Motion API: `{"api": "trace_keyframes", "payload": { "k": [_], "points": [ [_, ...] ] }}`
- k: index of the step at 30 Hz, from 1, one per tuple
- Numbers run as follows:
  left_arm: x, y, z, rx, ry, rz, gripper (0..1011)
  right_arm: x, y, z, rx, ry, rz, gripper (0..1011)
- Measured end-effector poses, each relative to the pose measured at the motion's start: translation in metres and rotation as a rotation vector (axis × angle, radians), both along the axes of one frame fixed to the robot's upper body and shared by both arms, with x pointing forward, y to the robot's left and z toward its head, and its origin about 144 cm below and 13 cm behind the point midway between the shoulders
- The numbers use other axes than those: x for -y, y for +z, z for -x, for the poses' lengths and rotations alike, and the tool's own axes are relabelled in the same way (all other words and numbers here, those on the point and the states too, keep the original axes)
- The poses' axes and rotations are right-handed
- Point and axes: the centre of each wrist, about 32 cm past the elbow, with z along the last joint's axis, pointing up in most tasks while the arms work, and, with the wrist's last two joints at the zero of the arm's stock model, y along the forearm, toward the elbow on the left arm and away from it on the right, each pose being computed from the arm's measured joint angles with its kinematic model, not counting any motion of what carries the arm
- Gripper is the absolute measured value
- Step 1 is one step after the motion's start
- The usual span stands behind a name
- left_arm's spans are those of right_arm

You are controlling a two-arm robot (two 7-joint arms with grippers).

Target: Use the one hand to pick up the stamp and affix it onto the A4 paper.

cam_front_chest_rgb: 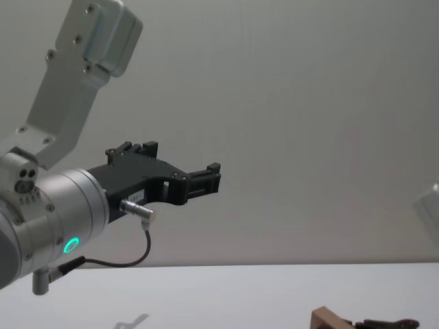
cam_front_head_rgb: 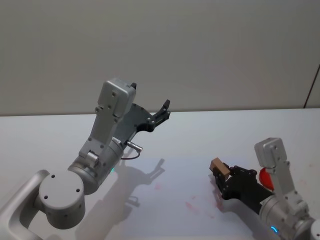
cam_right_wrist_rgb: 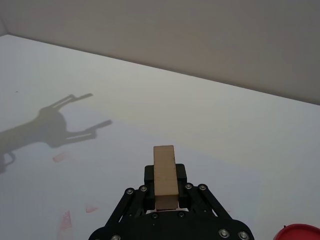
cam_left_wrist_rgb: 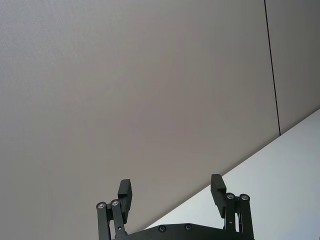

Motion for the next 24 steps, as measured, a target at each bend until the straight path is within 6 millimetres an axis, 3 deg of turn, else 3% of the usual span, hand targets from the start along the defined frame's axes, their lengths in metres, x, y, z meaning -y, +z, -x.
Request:
{"api": "trace_keyframes", "payload": {
  "k": [24],
  "points": [
    [0.0, 0.0, 0.0, 0.0, 0.0, 0.0, 1001, -0.007, -0.022, -0.002, -0.02, -0.024, 0.023, 220]
  ]
}}
